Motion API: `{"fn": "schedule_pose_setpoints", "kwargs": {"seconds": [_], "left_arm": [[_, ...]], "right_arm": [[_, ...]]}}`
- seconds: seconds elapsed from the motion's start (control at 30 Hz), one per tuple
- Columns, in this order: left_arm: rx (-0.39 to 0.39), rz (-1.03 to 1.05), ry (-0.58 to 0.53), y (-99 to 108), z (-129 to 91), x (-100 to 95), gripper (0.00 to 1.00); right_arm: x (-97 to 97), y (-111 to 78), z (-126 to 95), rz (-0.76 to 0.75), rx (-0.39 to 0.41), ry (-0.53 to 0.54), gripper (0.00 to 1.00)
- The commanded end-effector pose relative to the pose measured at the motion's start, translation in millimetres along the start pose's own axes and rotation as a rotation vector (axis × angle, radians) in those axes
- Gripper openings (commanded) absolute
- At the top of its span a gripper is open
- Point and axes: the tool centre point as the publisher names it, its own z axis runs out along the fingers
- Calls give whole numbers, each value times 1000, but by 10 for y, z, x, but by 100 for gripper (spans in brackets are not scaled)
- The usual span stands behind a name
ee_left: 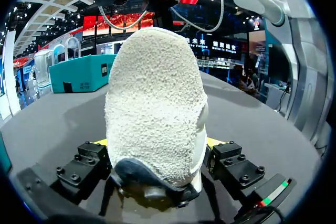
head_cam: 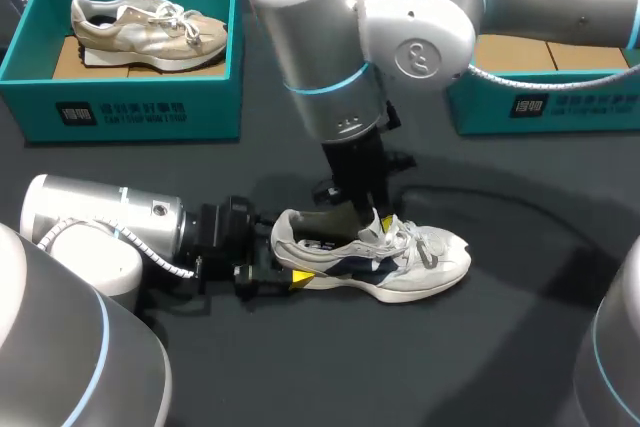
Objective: Take the shoe out of the shoebox, open the shoe tongue, remove and reinsert the insole, then place the shoe into the shoebox
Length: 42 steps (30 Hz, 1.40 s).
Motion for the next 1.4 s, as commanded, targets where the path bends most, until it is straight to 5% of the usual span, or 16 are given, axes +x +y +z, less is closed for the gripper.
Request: {"fn": "schedule_pose_setpoints", "kwargs": {"seconds": [0.03,0.3,0.6,1.1,1.2,1.3,1.4], "left_arm": [[-4,0,0,22,32,-19,0],[-4,0,0,22,32,-19,0],[-4,0,0,22,32,-19,0],[-4,0,0,22,32,-19,0],[-4,0,0,22,32,-19,0],[-4,0,0,22,32,-19,0],[-4,0,0,22,32,-19,0]], "right_arm": [[-244,-80,50,-5,-31,154,0],[-244,-80,50,-5,-31,154,0],[-570,-221,79,0,-123,243,0],[-739,-156,368,36,-71,246,0],[-752,-149,394,55,-62,225,22],[-801,-162,426,69,-83,203,74],[-842,-170,431,87,-84,171,94]]}}
